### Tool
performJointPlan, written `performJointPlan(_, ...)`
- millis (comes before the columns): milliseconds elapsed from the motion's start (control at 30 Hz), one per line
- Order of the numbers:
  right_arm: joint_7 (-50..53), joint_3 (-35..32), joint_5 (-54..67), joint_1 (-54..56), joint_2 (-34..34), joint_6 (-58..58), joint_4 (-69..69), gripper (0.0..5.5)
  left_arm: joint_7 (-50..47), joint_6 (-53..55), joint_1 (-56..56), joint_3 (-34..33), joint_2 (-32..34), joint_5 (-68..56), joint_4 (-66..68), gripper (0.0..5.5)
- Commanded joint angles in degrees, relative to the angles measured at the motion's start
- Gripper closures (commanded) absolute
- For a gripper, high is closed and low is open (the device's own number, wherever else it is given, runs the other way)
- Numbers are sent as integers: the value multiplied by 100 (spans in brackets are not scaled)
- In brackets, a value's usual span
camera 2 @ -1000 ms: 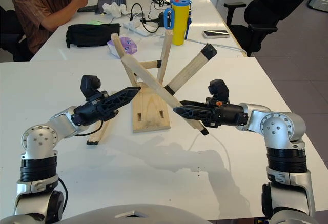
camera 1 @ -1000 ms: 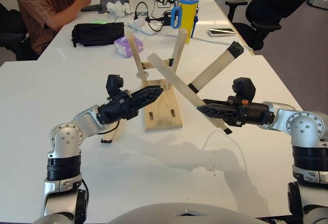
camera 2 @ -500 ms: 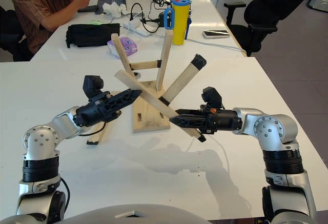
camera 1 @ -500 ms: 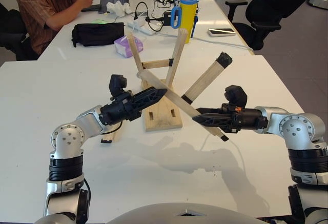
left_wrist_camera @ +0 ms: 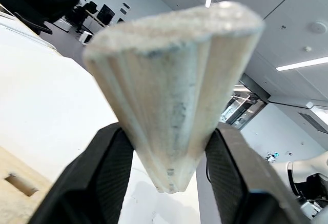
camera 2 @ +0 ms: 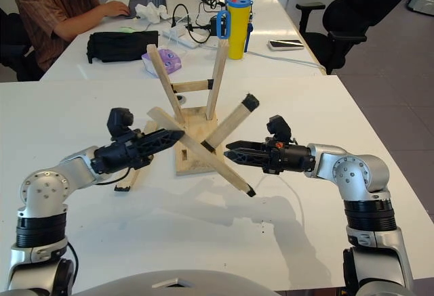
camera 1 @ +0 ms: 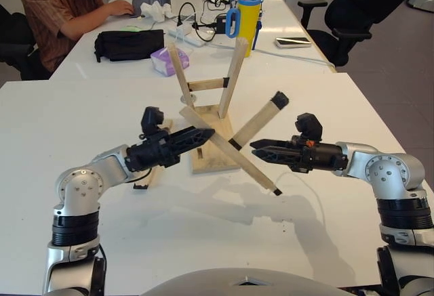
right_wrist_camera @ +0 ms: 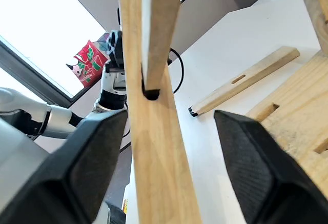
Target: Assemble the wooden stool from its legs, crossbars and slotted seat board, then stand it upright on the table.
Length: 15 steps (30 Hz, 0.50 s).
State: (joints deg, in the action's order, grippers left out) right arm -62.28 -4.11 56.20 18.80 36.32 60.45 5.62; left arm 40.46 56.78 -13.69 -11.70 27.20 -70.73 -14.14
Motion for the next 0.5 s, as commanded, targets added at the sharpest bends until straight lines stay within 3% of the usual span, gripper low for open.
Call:
performJointPlan(33,263,297,-761,-264,5,-650,127,162,236,-18,-40,-523,613,53,222,346)
performJointPlan(267,977,1822,-3650,-552,-24,-3298,300,141,922,-459,-397,-789,1502,824,931,346)
performJointPlan(500,1568,2834,-5693,-338,-393,-5557,-418,141,1182,-1206,-642,-851,1654,1532,1150,346)
